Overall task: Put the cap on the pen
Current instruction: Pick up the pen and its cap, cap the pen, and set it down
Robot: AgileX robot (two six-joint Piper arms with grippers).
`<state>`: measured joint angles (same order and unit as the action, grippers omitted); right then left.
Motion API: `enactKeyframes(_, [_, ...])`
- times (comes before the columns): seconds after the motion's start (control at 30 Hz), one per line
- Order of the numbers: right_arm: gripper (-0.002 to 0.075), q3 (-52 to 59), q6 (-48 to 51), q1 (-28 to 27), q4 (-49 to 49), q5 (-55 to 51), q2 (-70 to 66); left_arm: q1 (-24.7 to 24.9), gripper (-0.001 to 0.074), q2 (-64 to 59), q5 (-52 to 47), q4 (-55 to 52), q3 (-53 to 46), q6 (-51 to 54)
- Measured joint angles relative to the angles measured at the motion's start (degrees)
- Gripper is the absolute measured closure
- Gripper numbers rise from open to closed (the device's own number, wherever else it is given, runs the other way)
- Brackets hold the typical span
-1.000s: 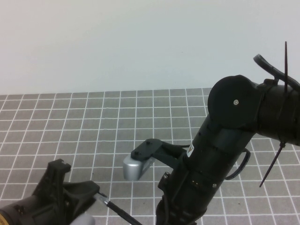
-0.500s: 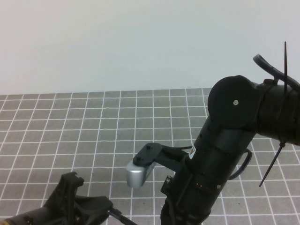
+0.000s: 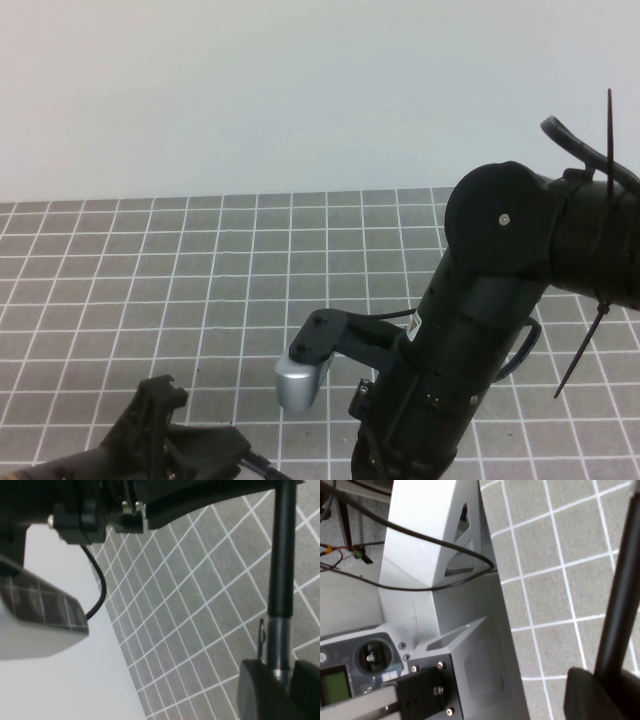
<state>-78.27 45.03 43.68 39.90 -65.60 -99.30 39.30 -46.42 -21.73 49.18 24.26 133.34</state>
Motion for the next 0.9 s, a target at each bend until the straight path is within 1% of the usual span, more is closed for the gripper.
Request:
enactKeyframes(0.2, [0.0729, 0.0, 0.0, 0.0, 0.0, 0.0, 0.0, 0.0, 0.0734, 0.0, -0.53, 1.21, 0.0, 1.77])
enactKeyframes(0.47, [0.0729, 0.0, 0.0, 0.0, 0.98, 0.21, 0.0, 0.0, 0.0734, 0.0, -1.6, 5.33, 0.0, 5.06])
enactKeyframes(0.57, [0.0729, 0.0, 0.0, 0.0, 0.98, 0.21, 0.0, 0.0, 0.0734, 0.0, -1.4, 6.0, 0.0, 4.78])
enactKeyframes(0.7, [0.0729, 0.0, -0.13, 0.0, 0.98, -0.45, 0.0, 0.0, 0.0726, 0.0, 1.05, 7.21, 0.0, 0.54])
enactKeyframes(0.8, [0.0729, 0.0, -0.13, 0.0, 0.78, -1.3, 0.0, 0.0, 0.0661, 0.0, 3.85, 8.06, 0.0, -3.28])
enactKeyframes(0.83, [0.0729, 0.0, -0.24, 0.0, 0.44, -1.75, 0.0, 0.0, 0.0621, 0.0, 4.83, 8.16, 0.0, -4.5])
enactKeyframes(0.9, [0.0729, 0.0, -1.56, 0.0, -0.97, -2.16, 0.0, 0.0, 0.05, 0.0, 6.5, 8.65, 0.0, -7.14])
